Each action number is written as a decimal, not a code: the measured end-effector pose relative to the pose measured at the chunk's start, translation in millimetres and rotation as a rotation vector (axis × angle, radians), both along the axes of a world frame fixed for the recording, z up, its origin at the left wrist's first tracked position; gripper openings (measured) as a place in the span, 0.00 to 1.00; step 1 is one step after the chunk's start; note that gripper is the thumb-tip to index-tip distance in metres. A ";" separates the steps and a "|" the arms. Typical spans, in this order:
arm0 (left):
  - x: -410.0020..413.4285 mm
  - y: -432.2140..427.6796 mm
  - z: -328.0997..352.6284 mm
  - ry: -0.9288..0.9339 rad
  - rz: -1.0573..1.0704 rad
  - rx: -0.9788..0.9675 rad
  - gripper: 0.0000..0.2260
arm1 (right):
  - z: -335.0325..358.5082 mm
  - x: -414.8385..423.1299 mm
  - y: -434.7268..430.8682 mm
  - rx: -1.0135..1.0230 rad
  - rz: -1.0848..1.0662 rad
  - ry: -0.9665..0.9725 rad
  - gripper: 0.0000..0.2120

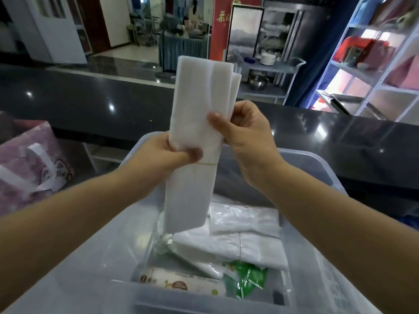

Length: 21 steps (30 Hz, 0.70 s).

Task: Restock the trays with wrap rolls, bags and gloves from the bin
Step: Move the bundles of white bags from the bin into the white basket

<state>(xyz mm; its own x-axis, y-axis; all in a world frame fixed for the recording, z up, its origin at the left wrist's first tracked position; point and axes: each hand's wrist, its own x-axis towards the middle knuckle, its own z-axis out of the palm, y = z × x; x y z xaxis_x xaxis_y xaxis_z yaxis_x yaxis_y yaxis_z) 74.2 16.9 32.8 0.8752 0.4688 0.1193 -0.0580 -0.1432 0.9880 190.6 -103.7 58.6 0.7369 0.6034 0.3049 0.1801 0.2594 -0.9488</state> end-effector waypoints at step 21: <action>23.5 92.7 -26.4 -0.159 0.240 -0.065 0.13 | -183.7 -28.9 24.3 -1.157 0.354 -1.097 0.30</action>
